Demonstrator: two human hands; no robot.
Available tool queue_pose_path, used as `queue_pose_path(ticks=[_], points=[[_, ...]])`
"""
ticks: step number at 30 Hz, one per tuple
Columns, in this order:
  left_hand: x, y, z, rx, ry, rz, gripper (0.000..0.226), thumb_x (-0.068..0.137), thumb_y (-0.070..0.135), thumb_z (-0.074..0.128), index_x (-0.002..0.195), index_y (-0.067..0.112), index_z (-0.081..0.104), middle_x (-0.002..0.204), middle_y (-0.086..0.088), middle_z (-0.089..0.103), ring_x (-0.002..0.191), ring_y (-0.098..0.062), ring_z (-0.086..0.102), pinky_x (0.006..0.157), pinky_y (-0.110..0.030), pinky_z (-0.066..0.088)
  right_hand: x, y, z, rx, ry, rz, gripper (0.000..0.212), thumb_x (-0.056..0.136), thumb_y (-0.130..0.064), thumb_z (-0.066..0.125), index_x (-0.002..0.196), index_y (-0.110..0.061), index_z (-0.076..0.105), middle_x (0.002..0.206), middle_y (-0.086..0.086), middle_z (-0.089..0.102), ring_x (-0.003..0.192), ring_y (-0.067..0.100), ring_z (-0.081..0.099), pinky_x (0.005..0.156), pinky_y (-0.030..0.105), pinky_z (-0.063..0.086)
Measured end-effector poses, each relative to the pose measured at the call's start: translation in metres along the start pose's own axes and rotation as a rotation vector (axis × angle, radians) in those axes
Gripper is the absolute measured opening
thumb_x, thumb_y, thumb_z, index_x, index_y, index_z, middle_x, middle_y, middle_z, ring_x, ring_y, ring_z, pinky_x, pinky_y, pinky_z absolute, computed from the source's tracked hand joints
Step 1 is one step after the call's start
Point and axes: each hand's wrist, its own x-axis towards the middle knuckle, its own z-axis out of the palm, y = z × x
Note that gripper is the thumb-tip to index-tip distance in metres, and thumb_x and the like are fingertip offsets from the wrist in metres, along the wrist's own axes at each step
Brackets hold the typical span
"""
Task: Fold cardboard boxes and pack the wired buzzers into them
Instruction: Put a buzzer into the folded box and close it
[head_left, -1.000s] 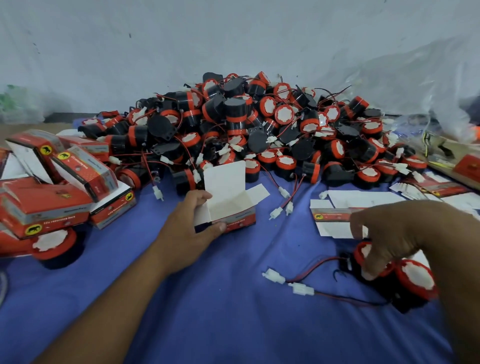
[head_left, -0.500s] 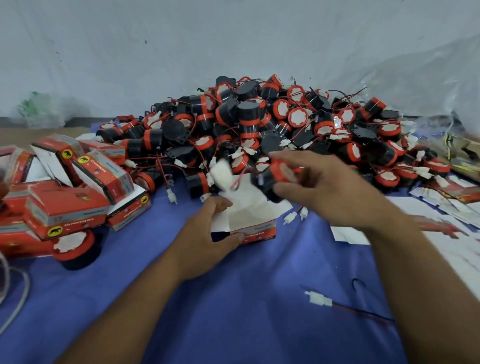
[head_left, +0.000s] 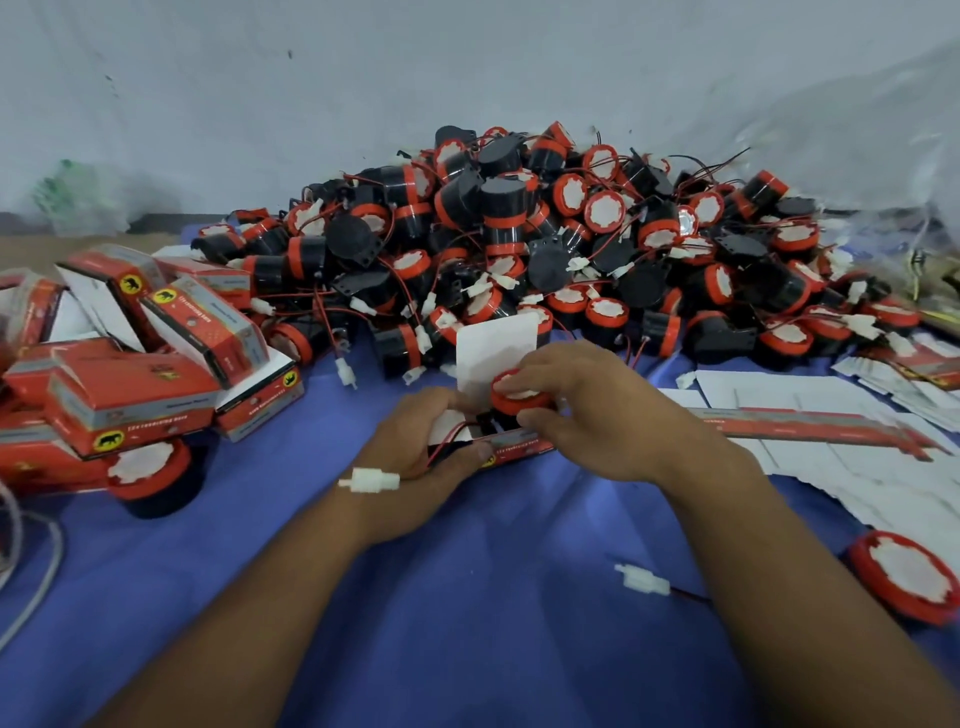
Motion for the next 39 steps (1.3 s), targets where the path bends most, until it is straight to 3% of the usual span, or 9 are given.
queue_pose_path(ticks=[2, 4, 9, 12, 18, 22, 25, 29, 39], points=[[0.0, 0.002, 0.002, 0.015, 0.017, 0.004, 0.028, 0.093, 0.028, 0.067, 0.114, 0.042, 0.055, 0.113, 0.024, 0.054, 0.11, -0.004, 0.047, 0.094, -0.013, 0.037, -0.001, 0.001, 0.003, 0.01, -0.033, 0.038, 0.024, 0.098, -0.02, 0.062, 0.117, -0.024, 0.074, 0.125, 0.002, 0.051, 0.112, 0.02, 0.047, 0.095, 0.034, 0.042], [0.002, 0.003, 0.002, 0.048, 0.021, 0.061, 0.017, 0.098, 0.028, 0.059, 0.114, 0.028, 0.066, 0.119, 0.013, 0.057, 0.116, -0.01, 0.047, 0.101, -0.019, 0.035, -0.002, 0.005, 0.005, 0.016, -0.058, 0.042, 0.021, 0.098, -0.022, 0.061, 0.11, -0.025, 0.078, 0.118, 0.001, 0.049, 0.107, 0.015, 0.042, 0.09, 0.026, 0.037], [0.006, 0.009, 0.0, 0.004, 0.076, 0.11, 0.045, 0.101, 0.025, 0.039, 0.09, -0.005, 0.07, 0.112, -0.008, 0.063, 0.11, -0.018, 0.053, 0.096, -0.029, 0.042, -0.001, 0.004, 0.004, 0.006, -0.016, 0.018, 0.017, 0.095, -0.033, 0.064, 0.104, -0.025, 0.078, 0.102, -0.004, 0.051, 0.101, 0.012, 0.041, 0.091, 0.032, 0.038], [0.01, 0.009, 0.002, 0.099, 0.086, 0.121, 0.038, 0.103, 0.024, 0.041, 0.09, 0.002, 0.069, 0.098, -0.006, 0.055, 0.094, -0.029, 0.049, 0.085, -0.042, 0.041, 0.001, -0.012, 0.005, 0.185, 0.108, -0.077, 0.032, 0.094, -0.031, 0.068, 0.123, -0.019, 0.069, 0.105, -0.003, 0.058, 0.091, 0.011, 0.052, 0.085, 0.026, 0.046], [0.009, 0.014, -0.002, 0.268, -0.039, 0.162, 0.043, 0.099, 0.04, 0.047, 0.086, 0.011, 0.075, 0.102, -0.005, 0.058, 0.091, -0.023, 0.049, 0.079, -0.032, 0.04, 0.006, -0.034, 0.009, 0.507, 0.26, -0.136, 0.032, 0.099, -0.013, 0.06, 0.132, -0.012, 0.059, 0.095, -0.006, 0.064, 0.077, 0.014, 0.065, 0.074, 0.034, 0.055], [0.01, 0.017, -0.005, -0.231, 0.012, -0.232, 0.017, 0.08, 0.044, 0.07, 0.086, 0.03, 0.077, 0.101, 0.007, 0.071, 0.085, -0.006, 0.067, 0.071, -0.022, 0.053, 0.004, -0.032, 0.012, 0.54, 0.248, -0.135, 0.05, 0.099, -0.006, 0.057, 0.145, -0.022, 0.044, 0.087, -0.005, 0.058, 0.069, 0.017, 0.064, 0.068, 0.034, 0.056], [0.009, 0.013, 0.0, -0.529, 0.156, -0.335, 0.005, 0.081, 0.019, 0.079, 0.085, 0.021, 0.08, 0.09, 0.003, 0.077, 0.081, -0.01, 0.072, 0.064, -0.017, 0.053, 0.004, -0.027, 0.015, 0.465, 0.244, -0.077, 0.038, 0.1, -0.006, 0.055, 0.136, -0.018, 0.052, 0.091, -0.002, 0.059, 0.07, 0.012, 0.069, 0.069, 0.037, 0.057], [0.01, 0.007, 0.001, -0.605, 0.209, -0.345, 0.021, 0.089, 0.006, 0.069, 0.084, 0.025, 0.078, 0.087, -0.002, 0.076, 0.073, -0.015, 0.071, 0.057, -0.022, 0.054, 0.002, -0.021, 0.019, 0.481, 0.218, -0.016, 0.018, 0.095, -0.005, 0.063, 0.111, -0.013, 0.058, 0.085, -0.003, 0.064, 0.073, 0.007, 0.07, 0.069, 0.038, 0.056], [0.02, 0.006, 0.005, -0.722, 0.367, -0.58, 0.038, 0.084, -0.002, 0.071, 0.109, 0.016, 0.05, 0.087, -0.008, 0.063, 0.044, -0.012, 0.052, 0.033, -0.023, 0.032, 0.004, -0.022, 0.036, 0.458, 0.196, 0.009, 0.012, 0.089, -0.009, 0.073, 0.099, -0.012, 0.067, 0.085, 0.0, 0.071, 0.08, 0.01, 0.065, 0.077, 0.03, 0.055]])
